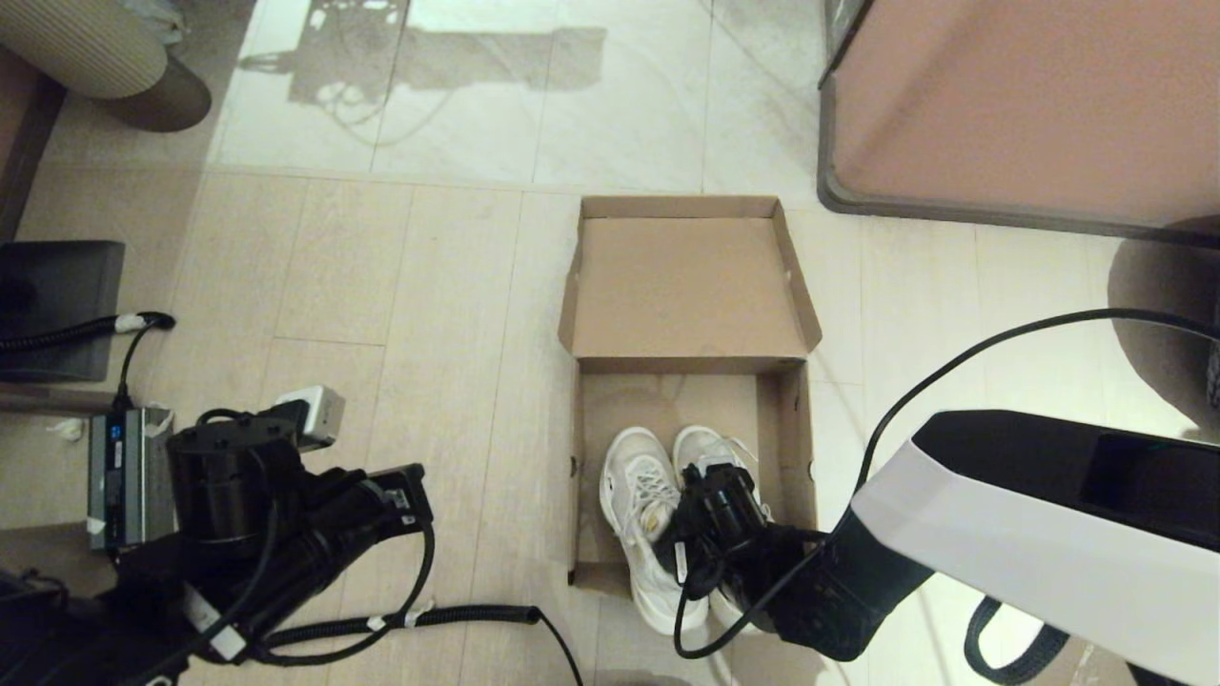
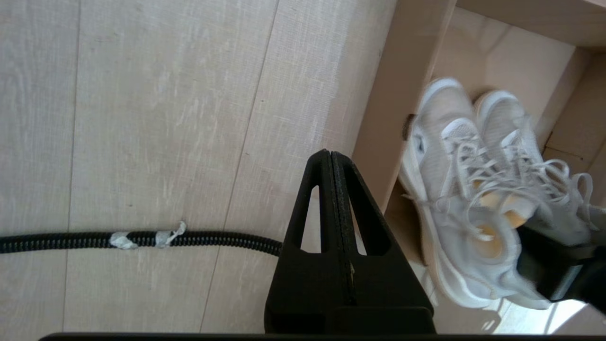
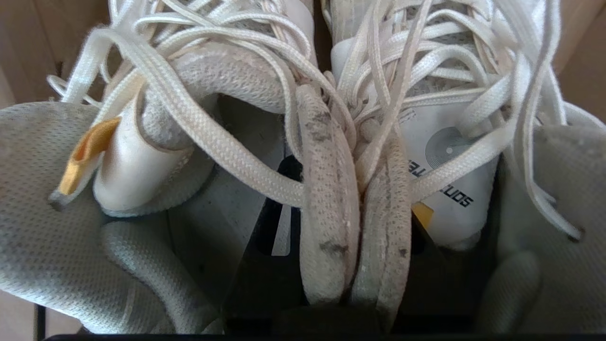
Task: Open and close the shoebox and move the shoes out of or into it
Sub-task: Put the shoes into the shoe box
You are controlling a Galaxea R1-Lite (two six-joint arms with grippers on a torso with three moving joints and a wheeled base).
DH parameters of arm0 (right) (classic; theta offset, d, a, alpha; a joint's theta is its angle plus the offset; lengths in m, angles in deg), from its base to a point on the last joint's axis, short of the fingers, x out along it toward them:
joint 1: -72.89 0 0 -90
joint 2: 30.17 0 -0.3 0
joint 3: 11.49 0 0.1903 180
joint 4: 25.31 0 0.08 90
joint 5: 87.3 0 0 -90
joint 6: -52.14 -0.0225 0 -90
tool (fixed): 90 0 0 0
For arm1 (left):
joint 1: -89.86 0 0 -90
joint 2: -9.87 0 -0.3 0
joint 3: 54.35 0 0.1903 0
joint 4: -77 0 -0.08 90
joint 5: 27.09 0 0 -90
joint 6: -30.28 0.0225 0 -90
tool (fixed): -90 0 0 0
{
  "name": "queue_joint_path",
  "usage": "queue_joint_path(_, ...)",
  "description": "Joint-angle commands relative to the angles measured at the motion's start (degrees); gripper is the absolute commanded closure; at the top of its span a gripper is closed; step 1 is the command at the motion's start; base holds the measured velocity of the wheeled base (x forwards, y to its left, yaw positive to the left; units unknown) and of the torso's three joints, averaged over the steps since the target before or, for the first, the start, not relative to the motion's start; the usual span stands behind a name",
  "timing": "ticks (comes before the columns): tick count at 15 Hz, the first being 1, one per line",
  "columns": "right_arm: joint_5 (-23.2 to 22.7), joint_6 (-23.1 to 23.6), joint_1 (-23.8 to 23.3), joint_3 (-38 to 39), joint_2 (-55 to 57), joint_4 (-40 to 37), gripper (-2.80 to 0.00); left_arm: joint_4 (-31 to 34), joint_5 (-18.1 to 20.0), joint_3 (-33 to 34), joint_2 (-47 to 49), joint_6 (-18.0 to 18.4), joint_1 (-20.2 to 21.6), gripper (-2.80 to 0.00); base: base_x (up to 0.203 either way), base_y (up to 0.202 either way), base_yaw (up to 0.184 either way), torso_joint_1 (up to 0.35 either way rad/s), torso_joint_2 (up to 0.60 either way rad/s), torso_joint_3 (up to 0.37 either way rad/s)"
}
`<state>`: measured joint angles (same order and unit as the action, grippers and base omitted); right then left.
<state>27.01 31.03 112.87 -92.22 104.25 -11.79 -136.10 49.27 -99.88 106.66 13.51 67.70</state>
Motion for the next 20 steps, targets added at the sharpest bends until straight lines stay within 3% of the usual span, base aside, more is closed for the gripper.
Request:
queue_joint_path(1, 1.1, -0.1, -0.3, -1.7, 3.9, 1.5, 0.00, -0.3, -0.2, 0.4, -0.4, -0.2, 0.0, 0.00, 0.000, 0.000, 0.000, 0.000, 0.00, 0.000)
queue_joint_path(6, 3.2, 0.1, -1.4, -6.0, 7.4, 1.8, 0.00, -0.3, -0.4, 1.9, -1.4, -0.2, 0.1, 0.00, 0.000, 0.000, 0.000, 0.000, 0.00, 0.000)
queue_joint_path(12, 3.3, 2.5, -4.3, -7.8, 3.8, 1.2, 0.00, -0.3, -0.1, 2.1, -1.3, -0.1, 0.0, 0.00, 0.000, 0.000, 0.000, 0.000, 0.00, 0.000)
queue_joint_path(20, 3.2, 2.5, -6.3, -15.5, 11.8, 1.6, 0.00, -0.3, -0.2, 2.0, -1.6, -0.1, 0.0, 0.00, 0.000, 0.000, 0.000, 0.000, 0.00, 0.000)
